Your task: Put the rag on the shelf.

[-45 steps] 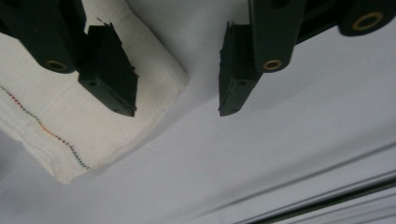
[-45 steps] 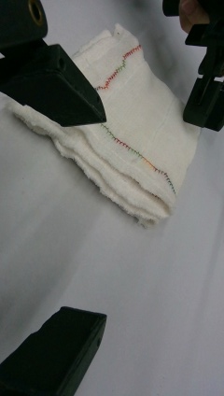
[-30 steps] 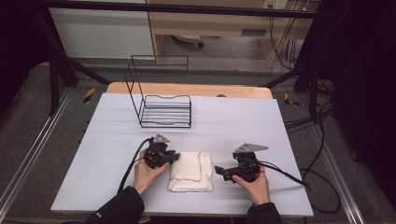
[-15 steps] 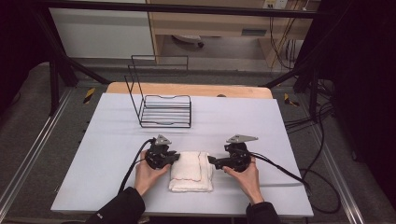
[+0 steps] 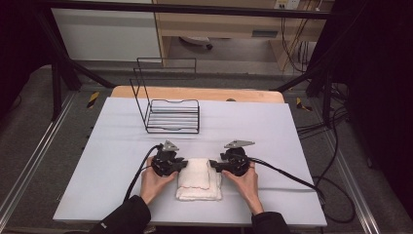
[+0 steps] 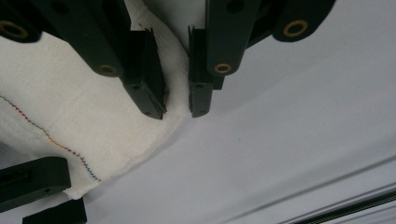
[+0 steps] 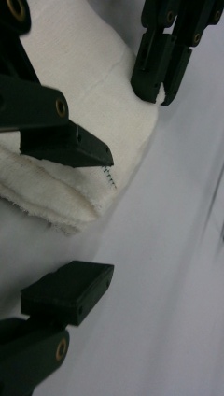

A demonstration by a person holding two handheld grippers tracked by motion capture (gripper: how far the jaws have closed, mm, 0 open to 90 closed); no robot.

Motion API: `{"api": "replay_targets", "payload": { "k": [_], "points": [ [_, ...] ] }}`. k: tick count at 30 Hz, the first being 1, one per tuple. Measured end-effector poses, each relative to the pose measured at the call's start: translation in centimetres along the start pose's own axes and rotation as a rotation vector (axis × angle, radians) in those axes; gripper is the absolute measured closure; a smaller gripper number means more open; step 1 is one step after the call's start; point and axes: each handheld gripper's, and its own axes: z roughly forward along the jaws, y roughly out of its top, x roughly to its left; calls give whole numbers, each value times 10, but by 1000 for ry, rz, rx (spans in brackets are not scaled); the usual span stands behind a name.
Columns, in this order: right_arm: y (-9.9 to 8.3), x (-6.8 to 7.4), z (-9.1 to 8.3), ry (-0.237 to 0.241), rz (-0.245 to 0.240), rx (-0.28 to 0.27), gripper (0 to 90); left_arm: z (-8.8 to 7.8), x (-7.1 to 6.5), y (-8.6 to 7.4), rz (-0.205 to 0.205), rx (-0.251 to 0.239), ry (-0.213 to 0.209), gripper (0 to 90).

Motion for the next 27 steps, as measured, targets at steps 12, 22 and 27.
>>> {"api": "replay_targets", "payload": {
  "k": [12,22,27],
  "points": [
    [-3,6,2,11,34,18,631,0,1,0,12,-2,-5,753],
    [-2,7,2,52,99,36,803,0,4,0,-8,1,-33,771],
    [-3,8,1,47,93,22,818,-2,4,0,-15,-6,-39,811]
  ]
}}
